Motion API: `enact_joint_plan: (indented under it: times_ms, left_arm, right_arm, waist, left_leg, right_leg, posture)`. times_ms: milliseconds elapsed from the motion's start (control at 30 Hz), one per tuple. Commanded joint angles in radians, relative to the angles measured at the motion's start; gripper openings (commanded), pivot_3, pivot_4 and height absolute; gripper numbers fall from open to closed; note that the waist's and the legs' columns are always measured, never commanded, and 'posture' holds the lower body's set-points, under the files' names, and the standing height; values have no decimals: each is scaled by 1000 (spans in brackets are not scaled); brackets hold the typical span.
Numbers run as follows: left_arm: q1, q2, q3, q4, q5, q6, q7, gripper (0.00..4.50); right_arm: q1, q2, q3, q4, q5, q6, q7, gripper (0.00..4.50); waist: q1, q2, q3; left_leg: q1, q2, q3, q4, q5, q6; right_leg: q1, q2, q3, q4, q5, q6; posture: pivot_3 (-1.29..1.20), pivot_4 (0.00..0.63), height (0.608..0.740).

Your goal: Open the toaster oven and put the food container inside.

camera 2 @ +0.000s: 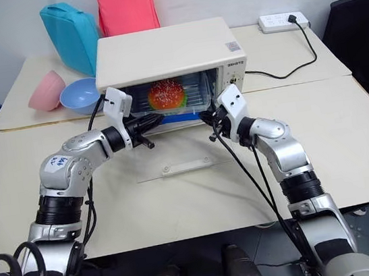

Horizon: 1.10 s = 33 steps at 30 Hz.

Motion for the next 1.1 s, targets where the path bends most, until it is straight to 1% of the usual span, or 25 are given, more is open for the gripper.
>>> enact_joint_plan:
  times_ms: [33, 133, 167, 233, 333, 367, 433, 533, 633, 667, 733, 833, 933, 1000, 1100]
  left_arm:
    - [34, 78, 76, -140, -64, 40, -95, 36]
    - [109, 169, 150, -262, -153, 113, -174, 36]
    - [146, 213, 195, -307, -196, 141, -206, 210]
    - [196, 270, 258, -365, -254, 180, -242, 633]
    - [282, 375, 393, -438, -385, 254, -334, 1488]
    - [319, 421, 446, -457, -428, 278, -378, 1878]
    - [376, 497, 518, -482, -481, 304, -442, 2444]
    - [433, 572, 572, -480, -487, 297, -497, 3414]
    - [451, 609, 592, -464, -480, 273, -524, 4343]
    - [453, 619, 596, -460, -475, 262, -533, 4453]
    - [454, 636, 596, -458, -459, 240, -542, 4453]
    - [446, 651, 585, -454, -437, 203, -546, 4453]
    - [439, 654, 579, -446, -435, 192, -544, 4453]
    - [445, 656, 579, -443, -423, 179, -547, 4453]
    - [449, 650, 582, -434, -412, 166, -543, 4453]
  right_arm:
    - [62, -61, -35, -152, 55, 30, 77, 0]
    - [168, -144, -72, -316, 132, 119, 142, 0]
    - [223, -182, -94, -389, 173, 162, 163, 0]
    - [299, -231, -124, -484, 230, 226, 181, 0]
    - [464, -296, -157, -615, 271, 295, 182, 0]
    - [519, -303, -163, -644, 273, 308, 166, 0]
    - [587, -295, -152, -662, 243, 299, 126, 0]
    - [606, -244, -117, -626, 183, 275, 41, 0]
    - [578, -183, -87, -550, 118, 239, -29, 0]
    - [563, -159, -77, -513, 97, 219, -49, 0]
    - [533, -121, -61, -442, 62, 184, -77, 0]
    - [477, -76, -41, -341, 31, 129, -87, 0]
    - [432, -52, -48, -300, 35, 105, -78, 0]
    - [394, -49, -78, -328, 85, 120, -54, 0]
    - [283, -81, -185, -444, 260, 238, -17, 0]
  waist:
    - [-2, 0, 0]
    - [-2, 0, 0]
    - [-1, 0, 0]
    - [-1, 0, 0]
    - [-1, 0, 0]
    - [0, 0, 0]
    - [-2, 0, 0]
    - [-5, 0, 0]
    - [-5, -1, 0]
    - [-5, -1, 0]
    - [-5, -1, 0]
    - [-5, -1, 0]
    - [-5, -1, 0]
    - [-5, -1, 0]
    - [-9, 1, 1]
  left_leg:
    - [-1, 0, 0, 0, 0, 0]
    - [-2, 1, 0, -2, -1, -1]
    - [-1, 1, -1, -2, -2, -1]
    - [-2, 1, -1, -2, -2, 0]
    - [-1, 2, -1, -2, -2, 0]
    - [0, 2, -1, -2, -2, 0]
    - [1, 2, -1, -2, -2, 0]
    - [3, 2, 2, 0, -2, 0]
    - [5, 1, 3, 0, 1, 1]
    - [6, 1, 3, 0, 1, 1]
    - [5, 1, 3, 0, 1, 1]
    - [4, 0, 2, 0, -1, 0]
    - [4, 1, 2, 0, -2, 0]
    - [4, 1, 1, 0, -2, -1]
    - [4, 2, 1, 0, -2, -1]
  right_leg:
    - [-1, 0, 0, 0, 0, 0]
    - [-1, 0, 0, -2, 0, 0]
    - [-1, 0, 0, -3, 0, 0]
    - [-1, 0, 0, -4, 0, 0]
    - [0, 0, 0, -5, -1, -1]
    - [1, 0, 0, -6, -1, -1]
    - [2, 1, -1, -8, -2, -3]
    - [2, 2, 0, -7, -4, -6]
    - [4, 6, 1, -6, -11, -18]
    - [4, 7, 1, -6, -11, -19]
    - [3, 7, 1, -5, -11, -18]
    - [2, 6, 0, -2, -5, -6]
    - [2, 5, 0, -2, -5, -6]
    - [1, 4, 0, -2, -5, -6]
    - [1, 2, 0, 0, -5, -6]
  posture:
    - [0, 150, 740]
    - [0, 150, 740]
    - [0, 150, 740]
    - [0, 150, 740]
    - [0, 150, 740]
    - [0, 150, 740]
    - [0, 150, 740]
    - [0, 150, 740]
    - [0, 150, 740]
    - [0, 150, 740]
    - [0, 150, 740]
    - [0, 150, 740]
    - [0, 150, 740]
    - [0, 150, 740]
    - [0, 150, 740]
